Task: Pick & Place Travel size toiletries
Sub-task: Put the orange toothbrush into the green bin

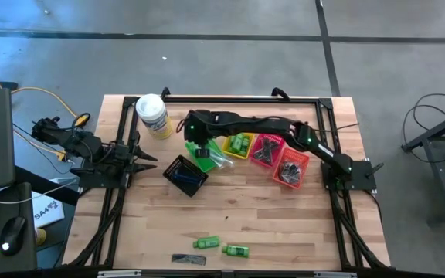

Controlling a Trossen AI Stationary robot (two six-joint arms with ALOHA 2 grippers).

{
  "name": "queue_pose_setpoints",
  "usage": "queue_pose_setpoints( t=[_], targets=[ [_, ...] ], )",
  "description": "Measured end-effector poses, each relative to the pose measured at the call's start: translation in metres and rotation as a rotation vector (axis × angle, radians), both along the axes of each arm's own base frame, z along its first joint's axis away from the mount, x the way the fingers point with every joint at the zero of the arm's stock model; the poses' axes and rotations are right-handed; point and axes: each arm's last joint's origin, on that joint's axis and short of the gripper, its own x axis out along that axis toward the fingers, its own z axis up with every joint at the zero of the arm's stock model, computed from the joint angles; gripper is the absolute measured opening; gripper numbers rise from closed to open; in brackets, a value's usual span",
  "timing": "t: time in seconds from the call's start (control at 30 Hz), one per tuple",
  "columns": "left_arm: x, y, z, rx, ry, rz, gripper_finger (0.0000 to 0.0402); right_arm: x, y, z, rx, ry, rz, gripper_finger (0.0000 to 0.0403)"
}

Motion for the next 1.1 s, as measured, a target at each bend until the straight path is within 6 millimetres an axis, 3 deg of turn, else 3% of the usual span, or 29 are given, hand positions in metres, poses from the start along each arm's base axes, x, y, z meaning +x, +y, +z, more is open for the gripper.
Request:
queue_pose_setpoints(
  t=[0.17, 0.27, 0.43, 0.7, 0.9, 1.1],
  targets=[
    [0.000, 0.000, 0.000, 0.003, 0.001, 0.002, 0.0081, 0.001, 0.017, 0.029, -0.125, -0.072, 0.063, 0.0013],
    [0.000, 0.000, 0.000, 0.003, 0.001, 0.002, 0.0081, -0.009, 0.028, 0.049, -0.159, -0.060, 0.046, 0.0016],
    [0.000, 0.000, 0.000, 0.021, -0.003, 0.001, 0.0081, -0.029, 0.032, 0.071, -0.062, -0.020, 0.014, 0.0012],
    [0.002, -0.001, -0.001, 0.032, 0.008, 0.000, 0.0081, -0.027, 0.032, 0.047, 0.006, 0.077, 0.008, 0.0013],
    [0.004, -0.002, -0.002, 0.036, 0.021, 0.001, 0.0081, -0.022, 0.026, 0.040, 0.040, 0.056, 0.012, 0.0018],
    [0.005, -0.002, -0.002, 0.038, 0.026, 0.003, 0.0081, -0.015, 0.021, 0.018, 0.124, 0.075, 0.052, 0.0019]
  ],
)
